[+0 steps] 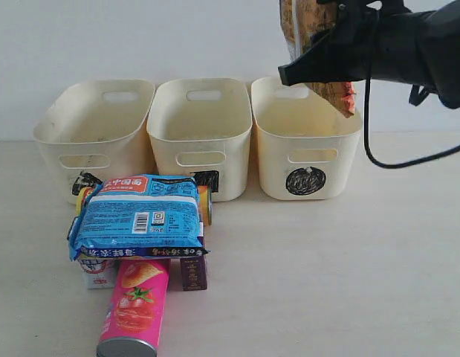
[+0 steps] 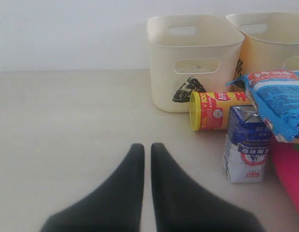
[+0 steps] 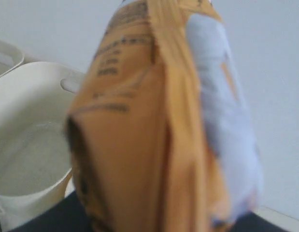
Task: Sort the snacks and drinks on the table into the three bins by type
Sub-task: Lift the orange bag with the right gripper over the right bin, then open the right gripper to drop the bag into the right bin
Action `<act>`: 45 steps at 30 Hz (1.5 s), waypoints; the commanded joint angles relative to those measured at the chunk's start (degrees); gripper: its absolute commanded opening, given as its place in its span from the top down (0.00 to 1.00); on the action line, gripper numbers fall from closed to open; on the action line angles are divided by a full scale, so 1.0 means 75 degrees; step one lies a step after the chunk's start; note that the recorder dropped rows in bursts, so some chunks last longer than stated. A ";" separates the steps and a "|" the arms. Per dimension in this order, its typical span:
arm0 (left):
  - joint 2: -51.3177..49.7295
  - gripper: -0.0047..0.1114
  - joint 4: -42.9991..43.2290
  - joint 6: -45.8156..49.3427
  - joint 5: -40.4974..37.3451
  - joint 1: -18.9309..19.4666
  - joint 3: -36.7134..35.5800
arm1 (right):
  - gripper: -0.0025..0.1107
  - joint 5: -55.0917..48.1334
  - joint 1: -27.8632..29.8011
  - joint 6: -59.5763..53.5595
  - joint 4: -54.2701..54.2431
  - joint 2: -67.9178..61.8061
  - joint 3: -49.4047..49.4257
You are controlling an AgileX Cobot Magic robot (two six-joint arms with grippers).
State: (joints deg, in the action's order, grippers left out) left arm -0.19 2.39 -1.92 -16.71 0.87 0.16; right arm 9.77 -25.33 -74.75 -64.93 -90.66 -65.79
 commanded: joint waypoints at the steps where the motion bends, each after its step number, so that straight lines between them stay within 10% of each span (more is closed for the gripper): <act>1: 0.0025 0.92 -0.0060 0.0022 -0.0004 -0.0027 -0.0021 | 0.98 -0.0613 0.0549 0.0009 0.0100 -0.0984 -0.1270; 25: 0.0025 0.92 -0.0060 0.0022 -0.0004 -0.0027 -0.0021 | 0.95 -0.0839 0.1018 0.0389 0.0100 -0.5013 -0.5110; 32: 0.0025 0.92 -0.0060 0.0022 -0.0004 -0.0027 -0.0021 | 0.70 -0.0916 0.1166 0.0579 0.0100 -0.5062 -0.5110; 39: 0.0025 0.92 -0.0060 0.0022 -0.0004 -0.0027 -0.0021 | 0.21 -0.1020 0.1218 0.0867 0.0100 -0.5062 -0.5110; 45: 0.0025 0.92 -0.0060 0.0022 -0.0004 -0.0027 -0.0021 | 0.14 -0.1104 0.1203 0.0867 0.0100 -0.4985 -0.5110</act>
State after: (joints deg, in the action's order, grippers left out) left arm -0.19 2.39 -1.92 -16.71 0.87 0.16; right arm 1.66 -16.63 -68.39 -64.58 -129.10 -103.77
